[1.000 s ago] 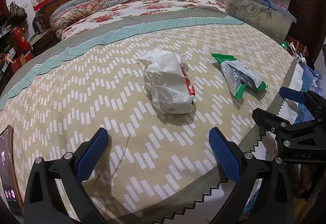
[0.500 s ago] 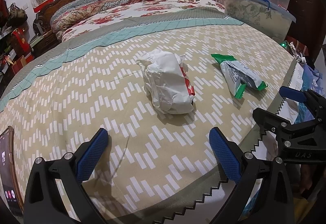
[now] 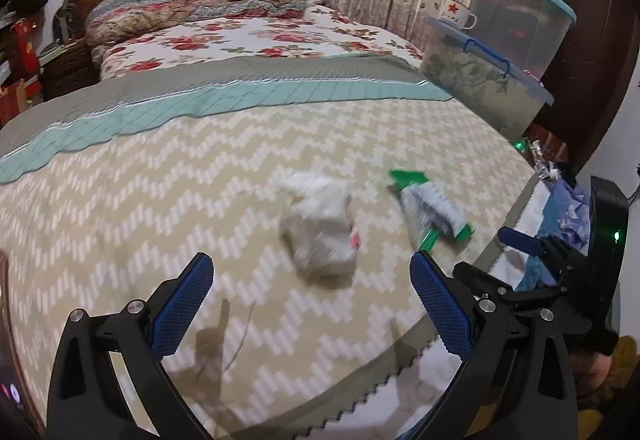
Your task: Collect trash
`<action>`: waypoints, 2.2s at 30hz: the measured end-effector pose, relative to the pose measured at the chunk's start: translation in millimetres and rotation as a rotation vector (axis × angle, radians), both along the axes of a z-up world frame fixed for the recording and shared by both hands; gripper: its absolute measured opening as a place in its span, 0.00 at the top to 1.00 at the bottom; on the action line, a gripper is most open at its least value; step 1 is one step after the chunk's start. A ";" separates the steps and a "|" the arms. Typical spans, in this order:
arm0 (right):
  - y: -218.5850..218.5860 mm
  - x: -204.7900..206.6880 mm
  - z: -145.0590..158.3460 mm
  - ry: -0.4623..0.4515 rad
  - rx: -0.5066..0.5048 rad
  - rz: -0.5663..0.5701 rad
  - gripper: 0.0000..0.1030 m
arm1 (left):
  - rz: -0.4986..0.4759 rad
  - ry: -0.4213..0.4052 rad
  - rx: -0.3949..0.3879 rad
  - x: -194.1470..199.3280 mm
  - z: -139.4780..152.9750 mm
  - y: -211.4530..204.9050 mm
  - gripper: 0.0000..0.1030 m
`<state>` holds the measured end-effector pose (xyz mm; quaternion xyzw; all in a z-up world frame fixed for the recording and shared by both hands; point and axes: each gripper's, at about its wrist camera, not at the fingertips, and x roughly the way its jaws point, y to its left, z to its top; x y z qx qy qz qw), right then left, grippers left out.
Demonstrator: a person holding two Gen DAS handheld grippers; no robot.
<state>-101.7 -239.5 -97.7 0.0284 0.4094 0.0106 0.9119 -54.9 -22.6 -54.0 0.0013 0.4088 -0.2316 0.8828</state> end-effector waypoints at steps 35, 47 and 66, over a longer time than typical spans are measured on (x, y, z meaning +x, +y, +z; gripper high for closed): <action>-288.9 -6.6 42.1 -0.195 0.133 -0.449 0.65 | -0.563 0.082 0.105 90.3 56.3 -387.9 0.69; -559.2 23.2 22.9 0.087 0.511 -0.573 0.65 | -0.777 0.276 0.064 119.3 16.1 -627.7 0.69; -550.7 24.3 47.0 -0.002 0.380 -0.575 0.35 | -0.706 0.233 0.024 132.0 26.3 -621.6 0.24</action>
